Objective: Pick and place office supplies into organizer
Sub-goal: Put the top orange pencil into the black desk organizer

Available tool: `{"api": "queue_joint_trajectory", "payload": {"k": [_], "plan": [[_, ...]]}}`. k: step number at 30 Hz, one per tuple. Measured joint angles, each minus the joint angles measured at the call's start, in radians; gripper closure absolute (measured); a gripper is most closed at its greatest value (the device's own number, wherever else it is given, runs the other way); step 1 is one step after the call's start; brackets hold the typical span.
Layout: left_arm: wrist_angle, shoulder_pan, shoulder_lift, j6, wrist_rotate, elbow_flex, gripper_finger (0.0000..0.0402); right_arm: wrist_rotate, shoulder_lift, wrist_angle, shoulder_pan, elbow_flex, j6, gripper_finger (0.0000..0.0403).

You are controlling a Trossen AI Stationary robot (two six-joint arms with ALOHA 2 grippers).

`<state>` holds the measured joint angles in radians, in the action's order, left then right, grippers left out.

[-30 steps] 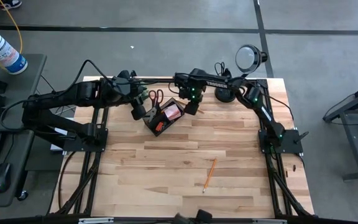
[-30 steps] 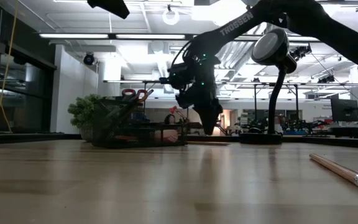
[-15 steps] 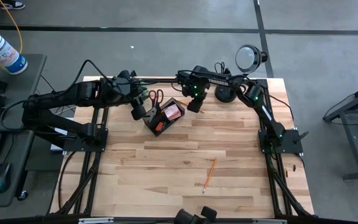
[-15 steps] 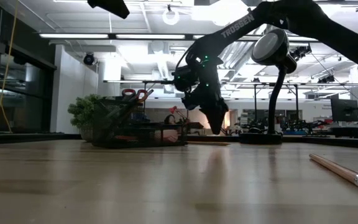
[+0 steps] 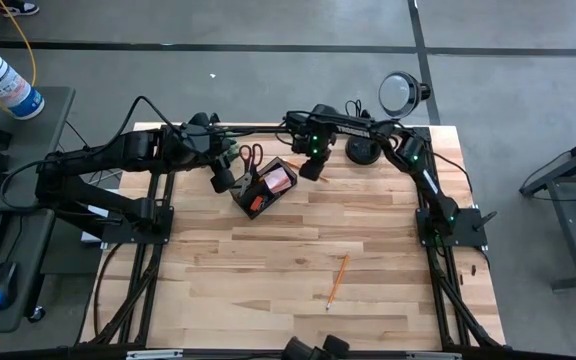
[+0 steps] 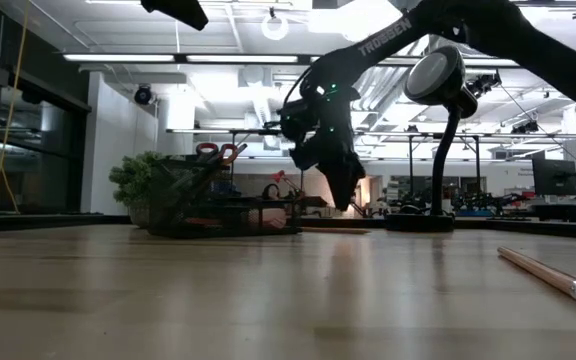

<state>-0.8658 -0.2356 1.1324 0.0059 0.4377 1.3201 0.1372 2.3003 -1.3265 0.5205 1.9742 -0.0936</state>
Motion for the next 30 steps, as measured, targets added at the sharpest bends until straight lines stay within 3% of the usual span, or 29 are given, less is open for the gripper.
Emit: {"api": "queue_joint_trajectory", "payload": {"k": [5, 12, 30], "plan": [[0.0, 0.0, 0.0, 0.0, 0.008, 0.0, 0.0263, -0.002, -0.129, 0.117, -0.004, -0.212, 0.004, 0.0288], [0.002, 0.0, 0.003, 0.0, 0.077, 0.001, 0.0263, 0.006, -0.314, 0.443, -0.011, -0.517, 0.044, 0.0288], [0.085, 0.0, 0.005, 0.011, 0.089, 0.001, 0.0263, -0.022, -0.326, 0.563, -0.011, -0.685, 0.077, 0.0289]]}}
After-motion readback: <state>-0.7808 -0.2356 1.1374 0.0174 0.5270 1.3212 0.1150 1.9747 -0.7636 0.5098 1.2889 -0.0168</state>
